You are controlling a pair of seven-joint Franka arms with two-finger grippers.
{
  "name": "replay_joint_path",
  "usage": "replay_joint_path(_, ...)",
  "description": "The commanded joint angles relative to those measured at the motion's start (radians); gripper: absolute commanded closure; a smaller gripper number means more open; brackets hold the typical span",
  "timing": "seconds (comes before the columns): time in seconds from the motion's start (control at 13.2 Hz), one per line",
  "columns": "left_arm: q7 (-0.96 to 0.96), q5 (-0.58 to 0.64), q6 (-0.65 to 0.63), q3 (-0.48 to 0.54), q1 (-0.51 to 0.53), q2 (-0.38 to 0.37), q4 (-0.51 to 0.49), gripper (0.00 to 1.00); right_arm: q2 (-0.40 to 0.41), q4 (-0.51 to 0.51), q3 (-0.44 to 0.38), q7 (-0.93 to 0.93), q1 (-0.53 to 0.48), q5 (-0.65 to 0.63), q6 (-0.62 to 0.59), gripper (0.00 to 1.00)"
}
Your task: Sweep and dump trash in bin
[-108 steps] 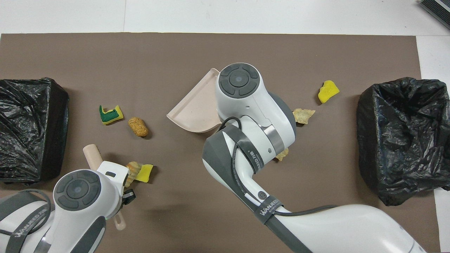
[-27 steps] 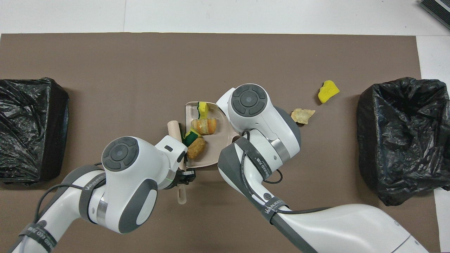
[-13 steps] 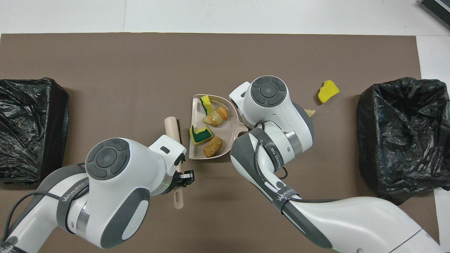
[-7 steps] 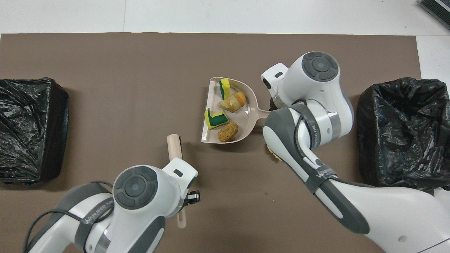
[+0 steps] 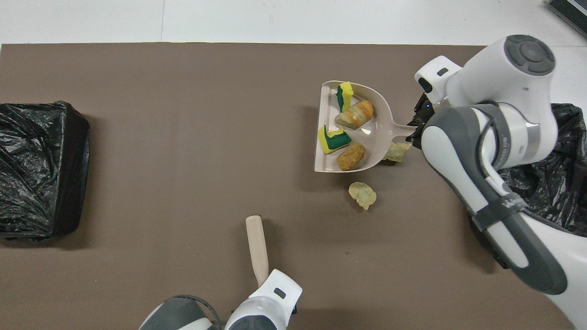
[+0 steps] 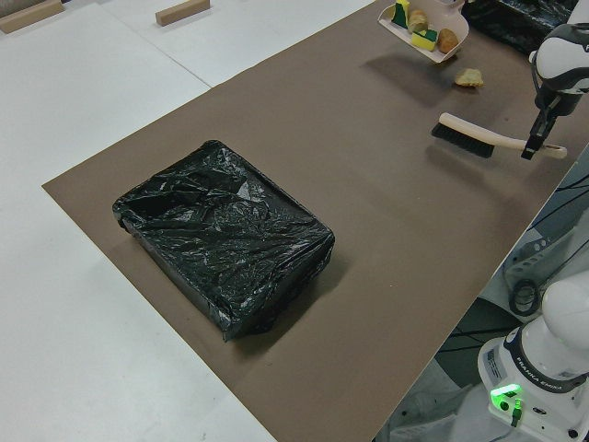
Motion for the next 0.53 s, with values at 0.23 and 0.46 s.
replay_joint_path(0.23, -0.056, 0.006, 0.108, 0.013, -0.093, -0.023, -0.091, 1.0, -0.052, 0.005, 0.007, -0.224, -0.163, -0.065, -0.069, 1.0)
replay_joint_path(0.46, -0.054, -0.006, 0.114, 0.013, -0.093, 0.004, -0.09, 1.0, -0.074, 0.043, 0.006, -0.347, -0.279, -0.112, -0.14, 1.0)
